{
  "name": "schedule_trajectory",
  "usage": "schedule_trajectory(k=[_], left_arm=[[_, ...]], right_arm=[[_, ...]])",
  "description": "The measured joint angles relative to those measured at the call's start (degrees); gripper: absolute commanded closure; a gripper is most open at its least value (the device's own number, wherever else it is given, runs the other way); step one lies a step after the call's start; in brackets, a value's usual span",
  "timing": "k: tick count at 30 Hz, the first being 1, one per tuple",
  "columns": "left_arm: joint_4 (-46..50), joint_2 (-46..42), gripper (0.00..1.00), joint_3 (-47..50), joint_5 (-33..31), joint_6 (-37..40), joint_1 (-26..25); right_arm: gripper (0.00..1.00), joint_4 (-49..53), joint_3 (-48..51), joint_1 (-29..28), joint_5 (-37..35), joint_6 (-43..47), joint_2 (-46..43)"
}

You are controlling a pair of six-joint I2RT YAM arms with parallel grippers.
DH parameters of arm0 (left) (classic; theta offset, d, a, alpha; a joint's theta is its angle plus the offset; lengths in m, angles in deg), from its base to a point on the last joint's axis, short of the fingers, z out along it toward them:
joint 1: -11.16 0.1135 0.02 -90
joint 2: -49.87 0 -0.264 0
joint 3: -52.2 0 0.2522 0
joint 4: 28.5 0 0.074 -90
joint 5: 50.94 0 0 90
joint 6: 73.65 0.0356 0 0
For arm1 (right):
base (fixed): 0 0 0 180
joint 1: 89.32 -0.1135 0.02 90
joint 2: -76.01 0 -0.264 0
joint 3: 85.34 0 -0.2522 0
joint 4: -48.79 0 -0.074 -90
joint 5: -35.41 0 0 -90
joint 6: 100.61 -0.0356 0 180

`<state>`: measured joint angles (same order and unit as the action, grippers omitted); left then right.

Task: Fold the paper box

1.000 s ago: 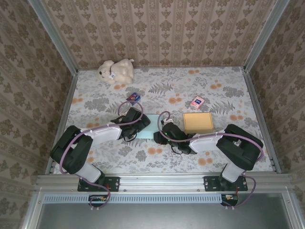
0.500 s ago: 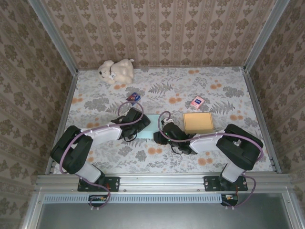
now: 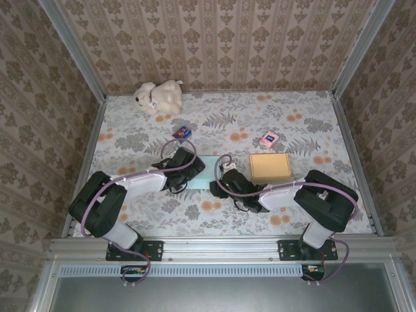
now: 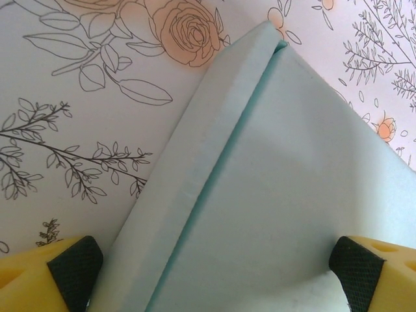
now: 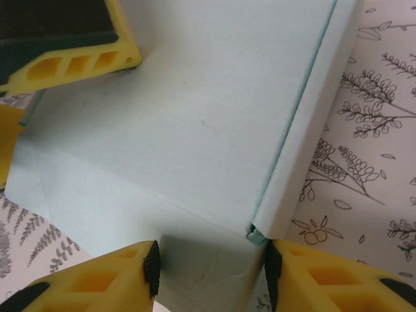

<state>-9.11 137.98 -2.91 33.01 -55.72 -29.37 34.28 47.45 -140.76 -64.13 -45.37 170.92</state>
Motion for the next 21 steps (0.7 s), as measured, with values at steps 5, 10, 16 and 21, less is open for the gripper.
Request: schedule_trajectory(k=[5,10,16,21], left_arm=[[0.0,0.0,0.05,0.02,-0.24,-0.72,0.0],[-0.09,0.0,0.05,0.07,-0.44,-1.25,0.02],[-0.33,0.0,0.05,0.24,-0.46,-1.46,0.07],[-0.61,-0.11,0.05,0.5,-0.44,-1.46,0.11]], right_arm=[[0.52,-9.44,2.78,-1.03,-3.5,4.04,3.06],[0.5,-15.45,3.74,-3.19,-9.64,7.3,5.92],[0.48,-18.4,3.72,-3.58,-12.46,8.26,8.72],[0.47,-19.39,3.85,-4.07,-13.92,9.33,9.94]])
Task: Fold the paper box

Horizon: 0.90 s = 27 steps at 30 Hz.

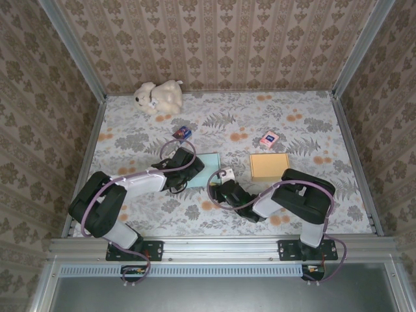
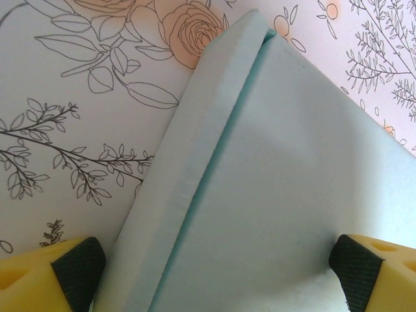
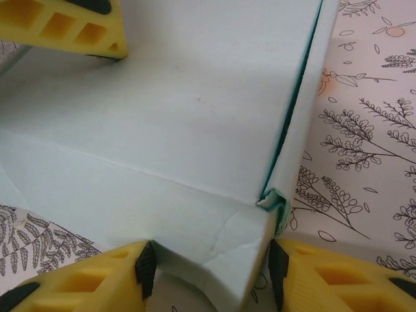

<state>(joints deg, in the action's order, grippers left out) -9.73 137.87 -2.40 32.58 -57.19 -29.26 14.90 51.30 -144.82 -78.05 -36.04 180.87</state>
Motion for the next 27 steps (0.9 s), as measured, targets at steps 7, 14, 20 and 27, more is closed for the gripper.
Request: schedule_trajectory(k=[7,14,20,27], left_arm=[[-0.68,-0.57,0.06,0.74,0.04,0.02,0.02],[-1.03,-0.76,0.07,1.07,0.11,0.02,0.0],[-1.03,-0.76,0.07,1.07,0.15,0.02,0.0],[-1.25,-1.4,0.07,1.62,0.66,0.04,-0.07]], right_arm=[[0.45,-0.55,0.52,0.55,1.44,-0.09,-0.31],[0.41,3.82,-2.54,1.05,1.38,-0.09,-0.02],[0.4,4.59,-7.02,1.64,-2.84,0.72,3.82],[0.39,6.71,-13.94,3.32,-4.42,1.33,8.44]])
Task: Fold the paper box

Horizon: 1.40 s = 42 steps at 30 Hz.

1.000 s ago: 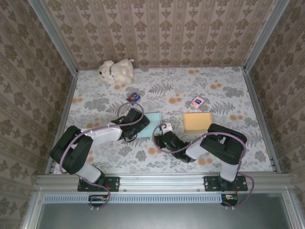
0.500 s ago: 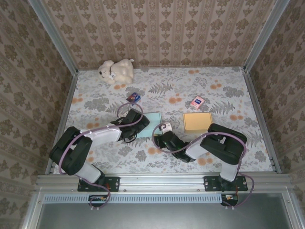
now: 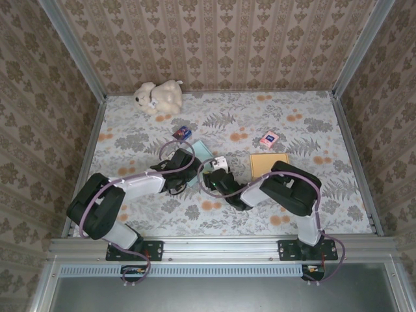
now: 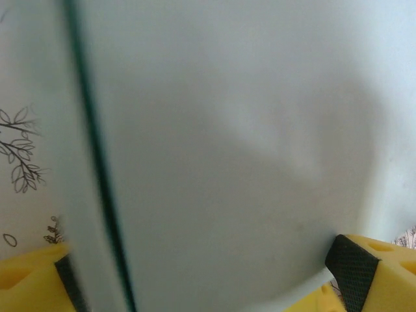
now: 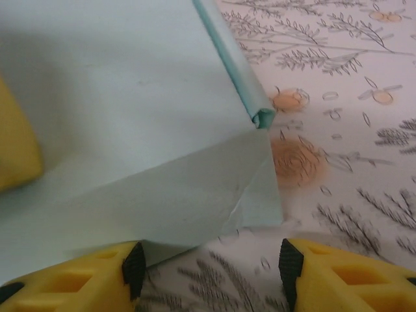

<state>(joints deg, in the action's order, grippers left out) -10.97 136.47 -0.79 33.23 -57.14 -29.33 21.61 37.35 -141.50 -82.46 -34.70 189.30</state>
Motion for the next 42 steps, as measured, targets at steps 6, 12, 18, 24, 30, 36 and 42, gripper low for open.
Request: schedule_trajectory(k=[6,12,18,24,30,36,42], left_arm=[[0.13,-0.83,0.08,0.63,0.35,0.17,-0.66],[1.62,-2.93,0.07,1.16,2.27,-1.16,-1.07],[11.15,-9.27,0.07,3.04,4.33,-1.18,-2.69],[16.94,-23.04,0.06,2.95,0.15,5.29,-2.86],[11.61,-30.32,0.04,2.32,-2.78,22.34,3.56],[0.72,-14.67,0.06,-1.03,5.86,36.48,16.9],[-7.04,-4.55,0.06,-1.81,13.38,43.1,21.77]], right_arm=[[0.38,0.35,-1.29,1.09,2.45,-0.46,0.44],[0.38,3.89,-0.33,5.09,14.12,-2.95,-3.23],[0.45,5.57,1.95,10.56,26.75,-9.51,-7.1],[0.73,11.82,0.5,12.28,30.97,-12.52,-8.13],[0.93,18.38,-2.89,13.62,33.9,-15.34,-6.88],[0.92,20.63,-7.45,15.65,37.55,-18.62,-4.04],[0.91,25.05,-10.43,16.5,37.4,-20.2,-3.39]])
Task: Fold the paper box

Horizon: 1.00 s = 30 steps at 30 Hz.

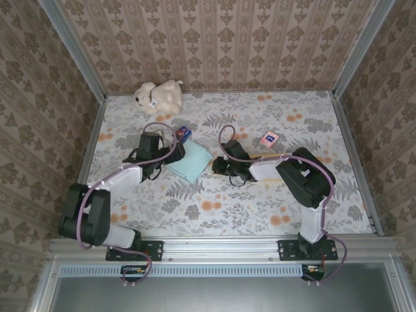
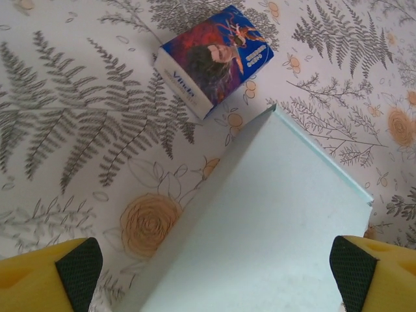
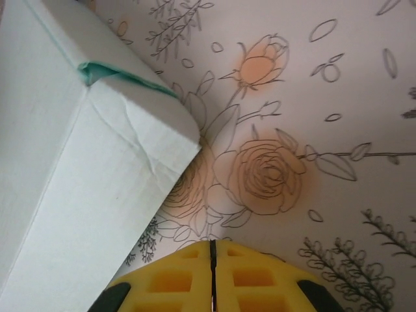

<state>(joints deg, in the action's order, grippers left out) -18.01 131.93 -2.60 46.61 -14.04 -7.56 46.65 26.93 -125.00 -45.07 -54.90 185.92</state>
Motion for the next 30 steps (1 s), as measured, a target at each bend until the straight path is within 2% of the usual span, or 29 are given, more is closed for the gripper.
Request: schedule_trajectory(k=[6,14,25,30], left_arm=[[-5.01,6.91,0.06,-4.83,4.15,3.74,1.18],[-8.07,17.33,0.12,-9.44,8.81,5.16,1.16],[-10.99,18.49,0.16,-9.03,10.27,4.59,-3.06],[-15.89,18.49,0.19,-6.58,10.4,2.27,-3.37]], right_arm=[[0.9,3.02,-2.19,2.38,0.07,-0.7,0.57],[0.9,6.25,-8.46,3.06,0.39,-0.7,4.33],[0.89,8.5,-11.54,3.3,1.33,-0.44,6.12],[0.89,8.66,-11.89,3.96,3.19,-0.52,6.6]])
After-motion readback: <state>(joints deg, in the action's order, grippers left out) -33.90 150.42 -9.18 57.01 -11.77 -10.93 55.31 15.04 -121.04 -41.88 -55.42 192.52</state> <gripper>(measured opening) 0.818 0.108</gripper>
